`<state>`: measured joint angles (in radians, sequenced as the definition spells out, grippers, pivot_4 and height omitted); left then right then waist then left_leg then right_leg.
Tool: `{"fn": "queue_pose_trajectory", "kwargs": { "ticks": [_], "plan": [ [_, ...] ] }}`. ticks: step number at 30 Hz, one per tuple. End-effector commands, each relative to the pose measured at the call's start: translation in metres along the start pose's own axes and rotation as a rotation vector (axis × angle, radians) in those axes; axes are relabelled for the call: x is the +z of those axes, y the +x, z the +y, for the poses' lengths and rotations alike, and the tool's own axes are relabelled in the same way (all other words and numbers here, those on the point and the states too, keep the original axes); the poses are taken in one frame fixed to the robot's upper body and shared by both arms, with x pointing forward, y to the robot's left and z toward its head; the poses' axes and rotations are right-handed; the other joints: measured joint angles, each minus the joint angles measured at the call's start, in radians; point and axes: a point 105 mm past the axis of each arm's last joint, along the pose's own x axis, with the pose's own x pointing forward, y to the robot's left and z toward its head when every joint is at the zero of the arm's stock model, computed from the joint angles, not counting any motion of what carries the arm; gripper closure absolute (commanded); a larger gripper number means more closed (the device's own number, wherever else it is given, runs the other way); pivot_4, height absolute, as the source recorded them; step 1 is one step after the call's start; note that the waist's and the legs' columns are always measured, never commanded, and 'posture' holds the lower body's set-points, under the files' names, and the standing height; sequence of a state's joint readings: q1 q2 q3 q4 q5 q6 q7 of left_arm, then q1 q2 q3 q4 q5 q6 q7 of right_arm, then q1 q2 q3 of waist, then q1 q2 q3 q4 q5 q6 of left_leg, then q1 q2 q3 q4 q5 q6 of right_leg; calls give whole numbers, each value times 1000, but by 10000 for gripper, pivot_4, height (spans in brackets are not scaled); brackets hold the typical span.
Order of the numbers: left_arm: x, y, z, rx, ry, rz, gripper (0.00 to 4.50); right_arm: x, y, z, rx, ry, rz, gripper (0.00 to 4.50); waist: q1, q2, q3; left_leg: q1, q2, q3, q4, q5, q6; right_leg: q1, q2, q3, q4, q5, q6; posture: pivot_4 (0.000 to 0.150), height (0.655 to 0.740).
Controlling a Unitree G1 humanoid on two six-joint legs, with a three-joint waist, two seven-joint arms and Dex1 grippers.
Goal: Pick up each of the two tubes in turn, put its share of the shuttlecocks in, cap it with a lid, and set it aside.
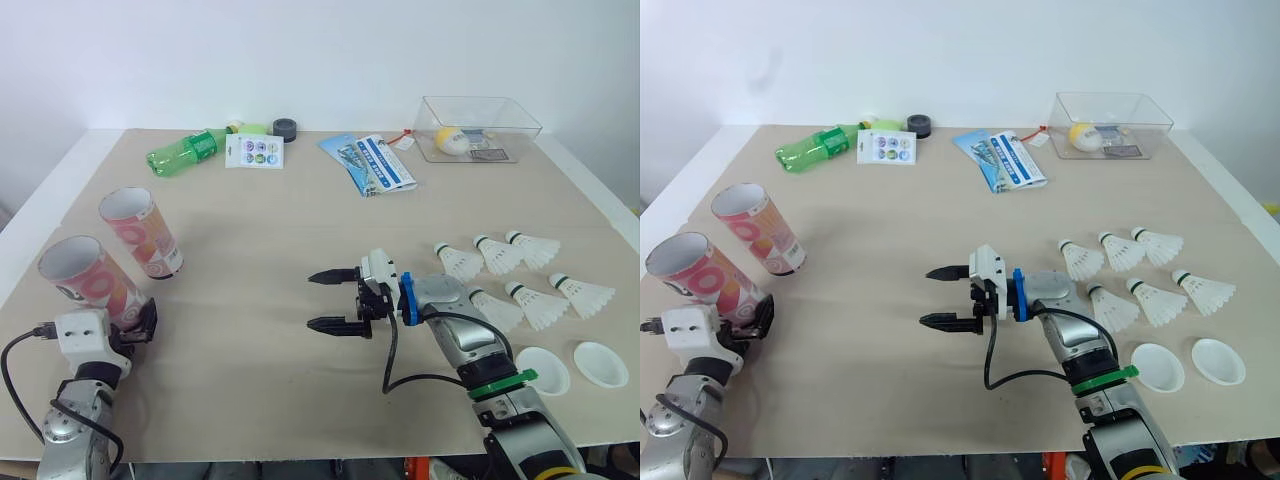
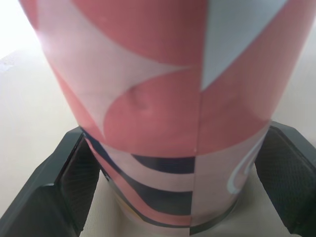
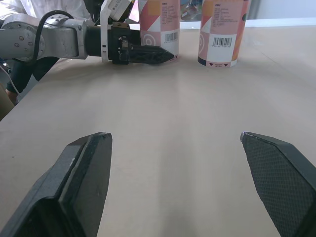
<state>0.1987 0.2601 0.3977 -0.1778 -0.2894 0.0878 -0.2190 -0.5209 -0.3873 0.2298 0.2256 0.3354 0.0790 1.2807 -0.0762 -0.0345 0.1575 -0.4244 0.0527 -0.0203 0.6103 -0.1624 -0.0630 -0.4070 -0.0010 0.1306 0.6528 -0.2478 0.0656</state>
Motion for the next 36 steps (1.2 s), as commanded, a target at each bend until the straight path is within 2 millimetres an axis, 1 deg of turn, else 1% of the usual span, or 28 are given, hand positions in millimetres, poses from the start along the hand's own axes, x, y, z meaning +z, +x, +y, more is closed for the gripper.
{"fn": "queue_pose_trajectory", "kwargs": {
  "ticks": [1,5,8,17,21,27,31,36],
  "plan": [
    [-9,-4,6,10,1,38,0,12,-3,-2,-12,-45,-26,377,0,0,0,0,0,0,0,0,0,0,0,0,0,0,0,1500,7400],
    [-13,-6,6,0,-7,47,0,12,-2,-2,-10,-44,-26,377,0,0,0,0,0,0,0,0,0,0,0,0,0,0,0,1500,7400],
    [-15,-6,9,18,2,52,8064,13,-2,-2,-7,-44,-27,0,0,0,0,0,0,0,0,0,0,0,0,0,0,0,0,1500,7400],
    [-16,-6,9,7,45,50,8064,12,-2,-1,-4,-42,-26,0,0,1,0,0,0,0,0,0,0,0,0,0,0,0,0,1500,7400],
    [-14,-5,6,-39,72,44,8064,13,-2,-1,-5,-39,-29,0,0,1,0,0,0,0,0,0,0,0,0,0,0,0,0,1500,7400],
    [-11,-9,-3,-161,145,36,8064,13,-3,-1,-8,-36,-35,0,0,1,0,0,0,1,-1,0,0,-1,-1,0,0,0,0,1500,7400],
    [-3,-14,-21,-310,191,23,8064,13,-4,-2,-12,-35,-36,0,0,1,0,0,0,2,-2,0,0,-1,-2,0,0,-1,-1,1500,7400],
    [14,-19,-49,-545,284,8,8064,16,-9,-6,-49,-40,-51,0,3,2,1,0,-1,2,-3,0,0,-1,-4,0,-1,-2,-1,1500,7400]
  ]
}}
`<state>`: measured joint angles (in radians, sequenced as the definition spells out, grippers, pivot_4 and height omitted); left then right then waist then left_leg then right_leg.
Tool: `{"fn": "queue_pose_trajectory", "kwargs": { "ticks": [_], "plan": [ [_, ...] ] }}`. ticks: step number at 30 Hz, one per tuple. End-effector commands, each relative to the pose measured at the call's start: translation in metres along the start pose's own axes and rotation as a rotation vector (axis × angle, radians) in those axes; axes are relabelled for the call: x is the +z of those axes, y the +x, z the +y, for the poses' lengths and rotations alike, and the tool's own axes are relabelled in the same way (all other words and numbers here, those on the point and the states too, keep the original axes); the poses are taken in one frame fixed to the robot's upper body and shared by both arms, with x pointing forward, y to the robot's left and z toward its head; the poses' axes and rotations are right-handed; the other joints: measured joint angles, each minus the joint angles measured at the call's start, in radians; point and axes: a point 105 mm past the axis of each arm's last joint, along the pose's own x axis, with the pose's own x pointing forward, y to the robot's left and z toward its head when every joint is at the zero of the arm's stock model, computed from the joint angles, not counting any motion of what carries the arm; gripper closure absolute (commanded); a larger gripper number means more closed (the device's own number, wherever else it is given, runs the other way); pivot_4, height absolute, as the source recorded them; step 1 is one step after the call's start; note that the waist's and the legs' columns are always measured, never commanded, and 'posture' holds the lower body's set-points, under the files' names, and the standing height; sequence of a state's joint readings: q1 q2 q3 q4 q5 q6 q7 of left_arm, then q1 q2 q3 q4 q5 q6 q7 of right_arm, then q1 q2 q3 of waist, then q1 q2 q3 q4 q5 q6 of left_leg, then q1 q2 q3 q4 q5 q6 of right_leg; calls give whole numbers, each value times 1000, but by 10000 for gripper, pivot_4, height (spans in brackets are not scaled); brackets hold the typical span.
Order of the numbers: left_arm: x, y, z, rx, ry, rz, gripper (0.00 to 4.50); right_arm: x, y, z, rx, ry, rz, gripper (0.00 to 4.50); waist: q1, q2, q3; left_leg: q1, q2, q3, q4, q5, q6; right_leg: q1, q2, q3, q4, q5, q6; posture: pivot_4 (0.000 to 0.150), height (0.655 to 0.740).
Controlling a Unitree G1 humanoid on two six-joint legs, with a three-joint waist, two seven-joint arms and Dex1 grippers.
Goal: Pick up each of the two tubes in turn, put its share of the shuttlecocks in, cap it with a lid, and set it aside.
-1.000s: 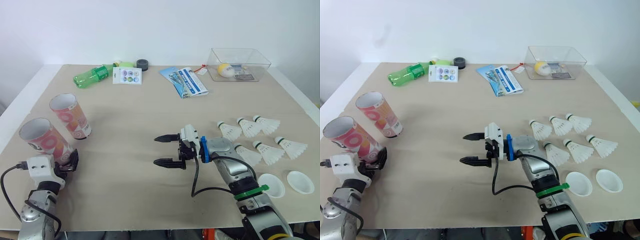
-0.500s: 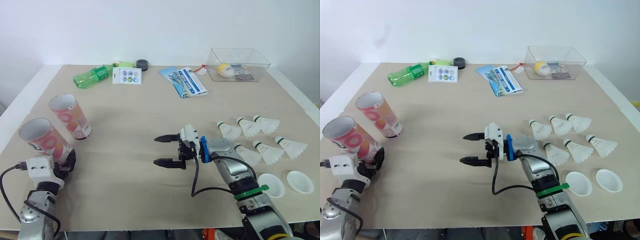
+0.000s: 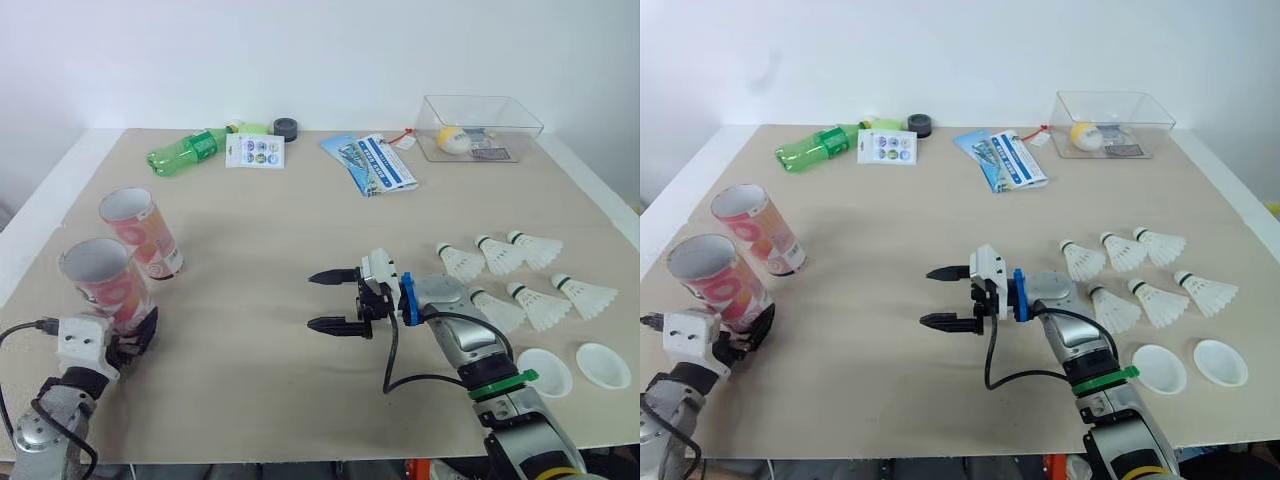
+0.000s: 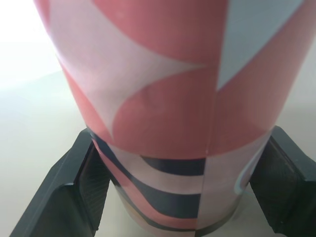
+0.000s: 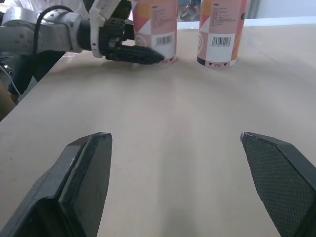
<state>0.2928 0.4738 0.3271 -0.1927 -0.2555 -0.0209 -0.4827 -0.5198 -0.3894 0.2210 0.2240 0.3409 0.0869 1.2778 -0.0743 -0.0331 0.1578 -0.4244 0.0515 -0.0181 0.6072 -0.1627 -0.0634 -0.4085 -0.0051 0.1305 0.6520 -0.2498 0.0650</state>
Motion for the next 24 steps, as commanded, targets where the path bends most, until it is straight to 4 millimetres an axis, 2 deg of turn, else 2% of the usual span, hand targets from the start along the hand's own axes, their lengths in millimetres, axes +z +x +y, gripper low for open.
{"fn": "queue_pose_trajectory", "kwargs": {
  "ticks": [1,6,12,17,24],
  "plan": [
    [16,8,-31,-206,31,-30,8064,16,-8,-6,-43,-48,-51,0,1,1,0,0,-1,0,0,0,0,0,-1,0,0,0,0,1500,7400],
    [38,21,-54,-395,42,-66,8064,18,-12,-4,-59,-54,-74,0,-1,0,1,0,-1,1,-2,0,0,-1,-1,0,0,0,0,1500,7400],
    [49,35,-80,-597,72,-67,8064,18,-16,-4,-86,-62,-73,0,0,0,1,0,1,-2,-5,0,0,-1,2,-2,0,-2,-2,1500,7400],
    [68,44,-105,-871,163,-48,8064,16,-29,-3,-134,-66,-60,0,2,0,2,-1,1,-3,-5,0,0,-1,2,-2,0,-3,0,1500,7400],
    [86,58,-123,-1149,324,16,8064,9,-53,0,-218,-63,-24,0,2,0,3,-1,0,-4,-5,0,0,0,2,-2,0,-3,3,1500,7400]
  ]
}}
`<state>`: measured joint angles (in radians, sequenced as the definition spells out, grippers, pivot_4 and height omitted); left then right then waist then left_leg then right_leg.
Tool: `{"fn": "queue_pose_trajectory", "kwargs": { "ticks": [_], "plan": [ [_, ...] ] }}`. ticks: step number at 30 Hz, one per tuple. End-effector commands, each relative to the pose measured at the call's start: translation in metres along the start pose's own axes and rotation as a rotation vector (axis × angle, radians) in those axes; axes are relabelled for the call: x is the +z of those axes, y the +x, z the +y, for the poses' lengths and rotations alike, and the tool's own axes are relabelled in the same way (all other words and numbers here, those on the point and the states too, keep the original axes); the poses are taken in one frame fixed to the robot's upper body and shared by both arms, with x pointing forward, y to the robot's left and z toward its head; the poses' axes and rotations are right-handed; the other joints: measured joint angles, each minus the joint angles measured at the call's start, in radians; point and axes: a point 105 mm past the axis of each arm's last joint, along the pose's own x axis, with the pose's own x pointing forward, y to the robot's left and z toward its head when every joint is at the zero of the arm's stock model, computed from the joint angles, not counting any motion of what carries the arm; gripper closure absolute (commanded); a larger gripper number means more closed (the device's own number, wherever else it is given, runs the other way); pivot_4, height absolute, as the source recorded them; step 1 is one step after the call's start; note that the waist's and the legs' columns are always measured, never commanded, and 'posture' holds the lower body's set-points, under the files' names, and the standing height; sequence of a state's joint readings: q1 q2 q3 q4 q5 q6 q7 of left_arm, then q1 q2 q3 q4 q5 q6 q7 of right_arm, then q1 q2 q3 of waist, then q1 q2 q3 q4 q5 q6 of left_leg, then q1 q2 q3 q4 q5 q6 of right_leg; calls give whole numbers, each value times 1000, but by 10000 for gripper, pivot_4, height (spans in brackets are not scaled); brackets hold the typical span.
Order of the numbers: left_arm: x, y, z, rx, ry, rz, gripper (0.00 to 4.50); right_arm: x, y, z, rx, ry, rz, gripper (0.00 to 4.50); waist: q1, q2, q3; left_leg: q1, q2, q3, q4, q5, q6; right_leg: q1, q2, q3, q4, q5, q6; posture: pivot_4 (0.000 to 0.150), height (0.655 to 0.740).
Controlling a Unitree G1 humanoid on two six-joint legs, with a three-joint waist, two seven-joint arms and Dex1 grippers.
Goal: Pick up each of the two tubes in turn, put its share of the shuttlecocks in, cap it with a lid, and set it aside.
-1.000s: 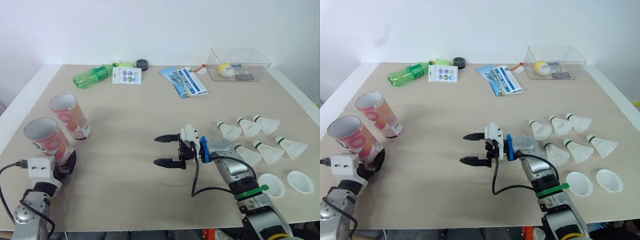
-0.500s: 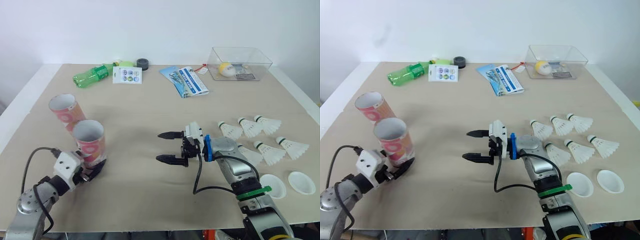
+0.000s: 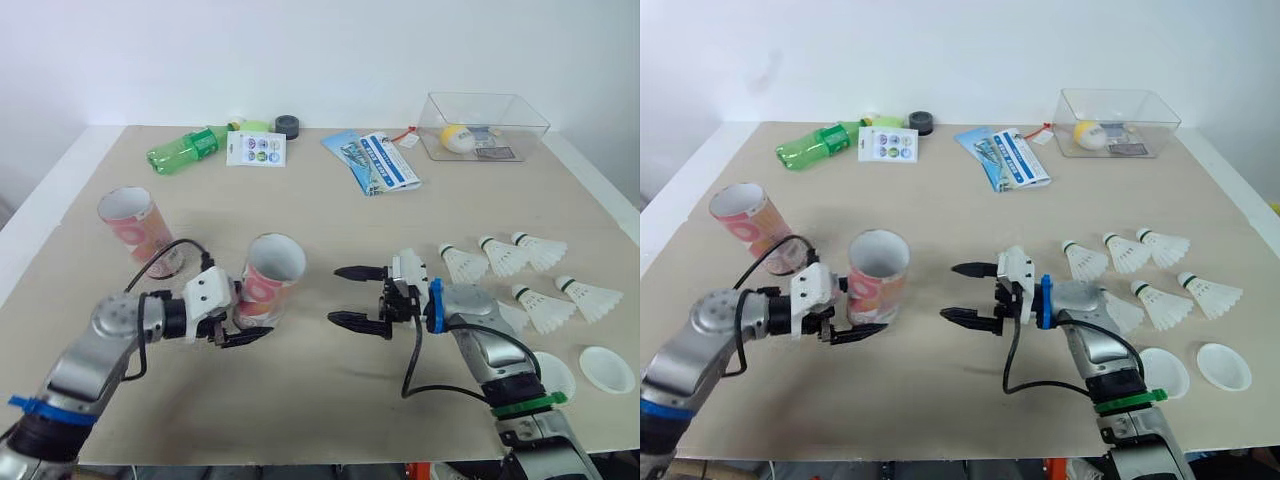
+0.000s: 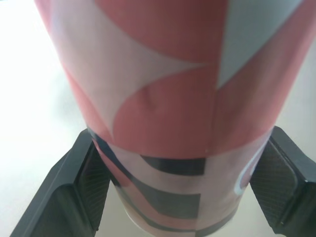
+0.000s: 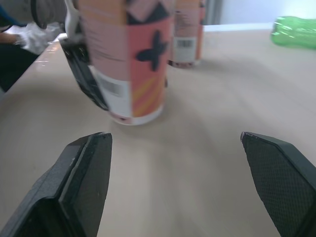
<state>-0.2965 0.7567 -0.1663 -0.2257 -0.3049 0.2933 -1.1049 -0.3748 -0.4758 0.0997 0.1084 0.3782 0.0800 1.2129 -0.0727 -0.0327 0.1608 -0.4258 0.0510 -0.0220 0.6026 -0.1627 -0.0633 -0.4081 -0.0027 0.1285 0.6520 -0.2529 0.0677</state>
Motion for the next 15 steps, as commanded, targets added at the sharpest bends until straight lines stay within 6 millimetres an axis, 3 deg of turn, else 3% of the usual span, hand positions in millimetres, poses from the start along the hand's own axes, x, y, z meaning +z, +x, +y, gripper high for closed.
{"fn": "queue_pose_trajectory", "kwargs": {
  "ticks": [1,9,15],
  "plan": [
    [8,8,5,-105,49,40,8064,12,-12,-4,-52,-52,-19,0,0,0,0,0,0,0,0,0,0,0,0,0,0,1,2,1500,7400],
    [21,37,19,-256,221,154,8064,14,-36,-9,-241,-16,-5,0,0,1,1,-1,-1,-4,0,-1,2,1,2,-1,2,0,3,1500,7400],
    [26,48,23,-283,242,169,8064,25,-55,-5,-426,40,-36,0,16,1,1,-3,-1,-7,2,-1,2,0,2,-3,2,-1,2,1500,7400]
  ]
}}
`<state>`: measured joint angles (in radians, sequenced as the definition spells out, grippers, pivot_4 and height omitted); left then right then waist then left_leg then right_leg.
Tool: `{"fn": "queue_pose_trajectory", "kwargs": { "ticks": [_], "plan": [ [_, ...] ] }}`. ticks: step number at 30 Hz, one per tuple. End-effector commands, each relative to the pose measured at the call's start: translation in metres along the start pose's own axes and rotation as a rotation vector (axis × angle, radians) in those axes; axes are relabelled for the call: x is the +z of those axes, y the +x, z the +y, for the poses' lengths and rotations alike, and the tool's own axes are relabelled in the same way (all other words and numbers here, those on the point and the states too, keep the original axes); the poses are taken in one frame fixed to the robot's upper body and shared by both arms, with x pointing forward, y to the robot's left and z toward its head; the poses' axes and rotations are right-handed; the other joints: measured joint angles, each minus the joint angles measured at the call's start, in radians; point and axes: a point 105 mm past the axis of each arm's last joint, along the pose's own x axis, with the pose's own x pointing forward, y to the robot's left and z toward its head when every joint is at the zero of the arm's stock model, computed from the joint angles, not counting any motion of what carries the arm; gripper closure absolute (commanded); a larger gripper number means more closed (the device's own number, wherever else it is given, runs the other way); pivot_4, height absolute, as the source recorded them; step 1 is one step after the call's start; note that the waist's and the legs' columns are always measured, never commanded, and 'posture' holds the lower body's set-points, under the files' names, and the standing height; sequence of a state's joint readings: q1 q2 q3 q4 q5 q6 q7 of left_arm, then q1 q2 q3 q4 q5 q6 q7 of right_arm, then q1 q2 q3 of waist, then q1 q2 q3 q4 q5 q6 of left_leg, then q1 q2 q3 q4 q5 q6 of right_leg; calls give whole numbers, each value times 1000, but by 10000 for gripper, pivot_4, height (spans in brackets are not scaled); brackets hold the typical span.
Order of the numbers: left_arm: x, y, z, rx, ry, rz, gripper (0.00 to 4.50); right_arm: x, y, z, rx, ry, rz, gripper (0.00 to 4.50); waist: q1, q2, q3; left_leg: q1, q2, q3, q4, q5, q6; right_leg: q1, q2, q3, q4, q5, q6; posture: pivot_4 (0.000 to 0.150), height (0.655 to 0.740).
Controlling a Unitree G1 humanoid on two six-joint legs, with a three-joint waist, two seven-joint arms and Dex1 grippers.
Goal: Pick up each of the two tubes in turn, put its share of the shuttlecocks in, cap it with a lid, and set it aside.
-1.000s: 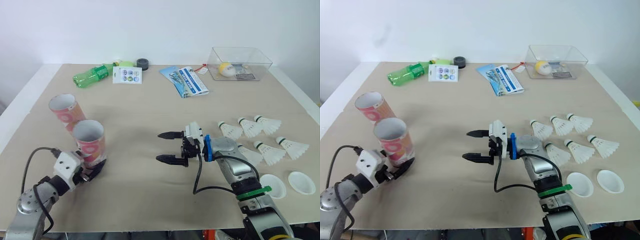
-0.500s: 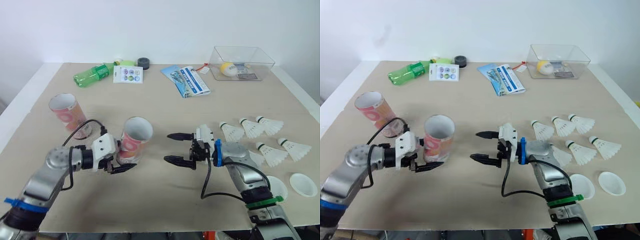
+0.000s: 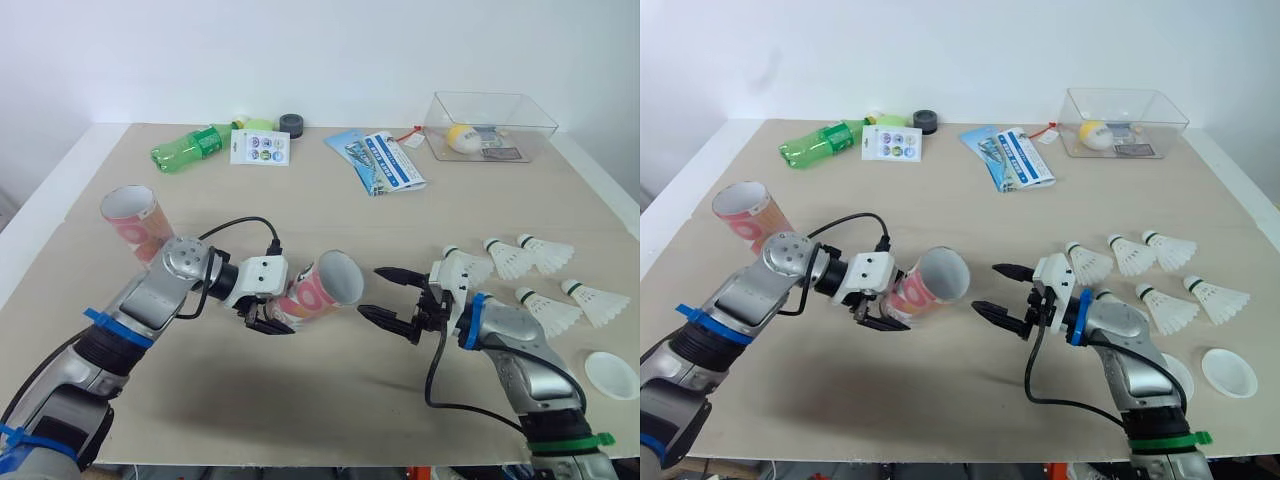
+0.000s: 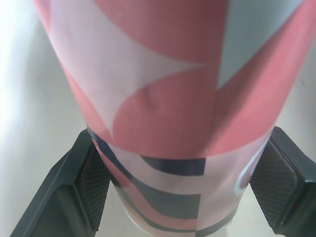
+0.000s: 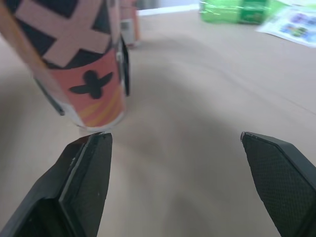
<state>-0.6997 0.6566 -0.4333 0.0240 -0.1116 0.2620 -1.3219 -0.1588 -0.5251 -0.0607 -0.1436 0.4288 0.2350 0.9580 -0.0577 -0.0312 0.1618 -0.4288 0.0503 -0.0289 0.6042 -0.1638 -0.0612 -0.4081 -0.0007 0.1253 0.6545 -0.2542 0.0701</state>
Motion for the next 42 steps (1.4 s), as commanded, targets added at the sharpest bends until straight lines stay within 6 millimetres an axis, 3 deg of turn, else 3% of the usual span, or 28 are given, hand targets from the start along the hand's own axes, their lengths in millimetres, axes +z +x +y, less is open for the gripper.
{"fn": "queue_pose_trajectory", "kwargs": {
  "ticks": [1,6,10,13,17,25,31,36,42],
  "plan": [
    [4,2,5,0,35,13,8064,26,-13,-4,-102,-17,-67,0,1,0,0,0,0,0,0,0,0,0,0,0,0,0,0,1500,7400],
    [9,6,7,8,28,5,8064,34,-44,-6,-194,76,-83,0,10,0,0,0,0,-1,2,0,0,0,0,-1,2,0,0,1500,7400],
    [9,12,5,-2,28,20,8064,26,-81,-9,-266,63,-3,0,10,0,0,0,0,-1,4,0,1,1,0,0,2,0,0,1500,7400],
    [7,16,6,13,31,36,8064,26,-98,-9,-297,67,19,0,10,1,0,0,0,-1,5,0,1,2,0,0,2,0,0,1500,7400],
    [7,19,9,45,26,31,8064,21,-134,-1,-320,122,88,0,18,2,-1,1,-1,-1,7,0,1,4,-1,0,3,-1,-3,1500,7400],
    [10,24,10,35,36,18,8064,2,-172,14,-396,235,192,0,17,3,-1,0,-2,0,16,-1,3,6,-3,0,3,2,-1,1500,7400],
    [18,28,14,23,45,0,8064,-14,-174,8,-471,247,194,0,18,2,-1,0,-4,0,17,-1,3,6,-5,0,2,2,-1,1500,7400],
    [20,27,18,27,49,-3,8064,-25,-149,-12,-517,238,160,0,12,3,-1,-1,-4,0,16,-1,3,5,-5,0,2,2,-1,1500,7400],
    [17,25,16,31,43,4,8064,-32,-138,-32,-587,238,157,0,13,4,-1,-3,-4,-1,15,-1,4,4,-4,0,2,0,1,1500,7400]
  ]
}}
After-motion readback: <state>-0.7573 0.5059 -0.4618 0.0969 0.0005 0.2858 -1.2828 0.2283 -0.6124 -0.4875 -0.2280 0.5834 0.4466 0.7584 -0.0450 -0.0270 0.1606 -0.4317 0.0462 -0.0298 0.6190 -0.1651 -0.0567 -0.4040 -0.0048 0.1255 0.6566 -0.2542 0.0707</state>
